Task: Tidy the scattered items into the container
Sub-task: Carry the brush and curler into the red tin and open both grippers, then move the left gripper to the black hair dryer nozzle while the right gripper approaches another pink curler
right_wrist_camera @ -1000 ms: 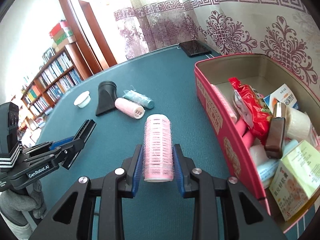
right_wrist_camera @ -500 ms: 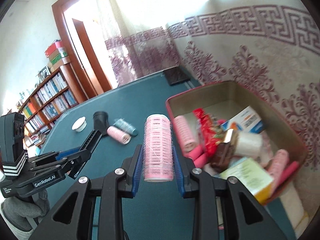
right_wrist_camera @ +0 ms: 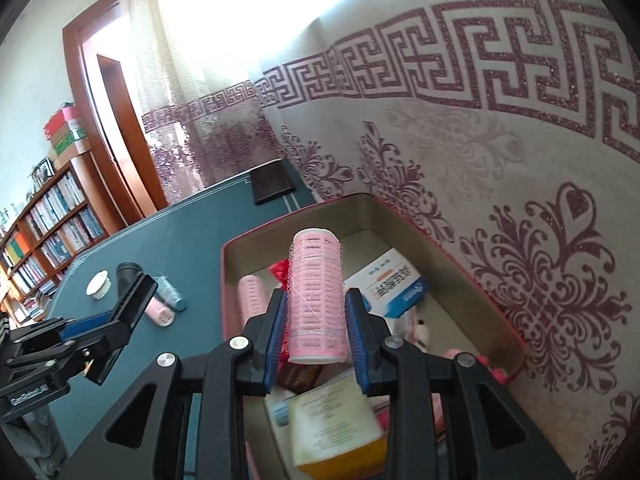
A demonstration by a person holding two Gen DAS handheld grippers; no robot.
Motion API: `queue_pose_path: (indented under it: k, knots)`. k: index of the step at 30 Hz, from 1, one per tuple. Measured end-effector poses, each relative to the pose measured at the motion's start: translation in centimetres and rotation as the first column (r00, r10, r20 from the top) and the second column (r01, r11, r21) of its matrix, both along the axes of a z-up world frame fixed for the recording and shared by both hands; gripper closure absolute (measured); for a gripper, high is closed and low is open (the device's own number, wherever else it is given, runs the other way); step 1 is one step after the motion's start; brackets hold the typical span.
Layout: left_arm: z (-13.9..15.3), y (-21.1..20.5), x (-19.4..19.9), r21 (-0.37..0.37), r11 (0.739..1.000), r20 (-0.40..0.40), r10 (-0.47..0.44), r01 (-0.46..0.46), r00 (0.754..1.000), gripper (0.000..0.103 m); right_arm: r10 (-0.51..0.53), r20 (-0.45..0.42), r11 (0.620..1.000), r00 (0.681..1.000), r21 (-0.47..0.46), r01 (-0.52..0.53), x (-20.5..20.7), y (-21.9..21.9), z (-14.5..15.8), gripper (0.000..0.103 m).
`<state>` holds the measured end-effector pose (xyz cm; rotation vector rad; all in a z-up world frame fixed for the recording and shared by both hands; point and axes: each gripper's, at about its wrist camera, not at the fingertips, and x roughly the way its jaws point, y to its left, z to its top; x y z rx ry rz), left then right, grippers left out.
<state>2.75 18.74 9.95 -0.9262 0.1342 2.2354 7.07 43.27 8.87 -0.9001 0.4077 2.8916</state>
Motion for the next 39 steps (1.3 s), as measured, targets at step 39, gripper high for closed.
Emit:
queue_pose_path:
  k: [39]
  knots:
    - [-2.1, 4.4, -3.5, 0.029, 0.999, 0.099, 0.028, -0.031, 0.995, 0.035, -0.03, 0.008, 0.999, 1.0, -0.023, 0.03, 0.1, 1.1, -0.8, 0.055]
